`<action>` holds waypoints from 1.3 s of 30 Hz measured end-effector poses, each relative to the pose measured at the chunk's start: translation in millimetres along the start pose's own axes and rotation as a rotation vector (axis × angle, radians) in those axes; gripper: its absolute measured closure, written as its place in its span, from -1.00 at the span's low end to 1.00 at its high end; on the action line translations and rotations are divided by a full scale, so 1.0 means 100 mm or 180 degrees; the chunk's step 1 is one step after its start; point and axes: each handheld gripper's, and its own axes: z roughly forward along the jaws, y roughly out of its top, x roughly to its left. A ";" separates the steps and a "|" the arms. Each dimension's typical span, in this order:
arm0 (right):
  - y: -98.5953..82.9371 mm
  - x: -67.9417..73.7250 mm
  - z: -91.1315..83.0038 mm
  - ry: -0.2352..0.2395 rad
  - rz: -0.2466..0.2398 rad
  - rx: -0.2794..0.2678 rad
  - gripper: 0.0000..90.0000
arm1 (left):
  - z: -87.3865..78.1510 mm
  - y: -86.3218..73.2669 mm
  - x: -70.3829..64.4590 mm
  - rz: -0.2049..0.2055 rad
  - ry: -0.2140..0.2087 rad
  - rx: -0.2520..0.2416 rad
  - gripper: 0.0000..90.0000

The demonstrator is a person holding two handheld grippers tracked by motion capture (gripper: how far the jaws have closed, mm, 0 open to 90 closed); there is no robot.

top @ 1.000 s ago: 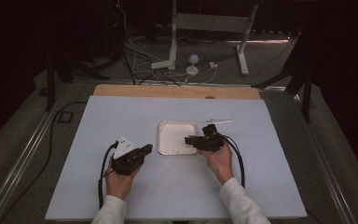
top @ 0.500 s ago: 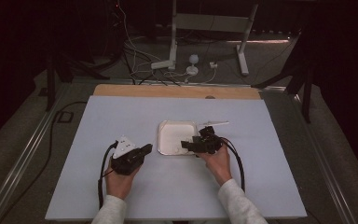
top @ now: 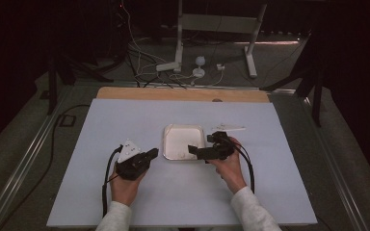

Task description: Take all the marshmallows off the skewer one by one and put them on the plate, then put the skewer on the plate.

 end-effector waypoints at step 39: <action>-0.31 -0.22 -0.65 -0.0092 -0.0141 -0.0264 -1.00 | 0.39 0.33 -0.06 -0.0186 0.0061 -0.0007 0.99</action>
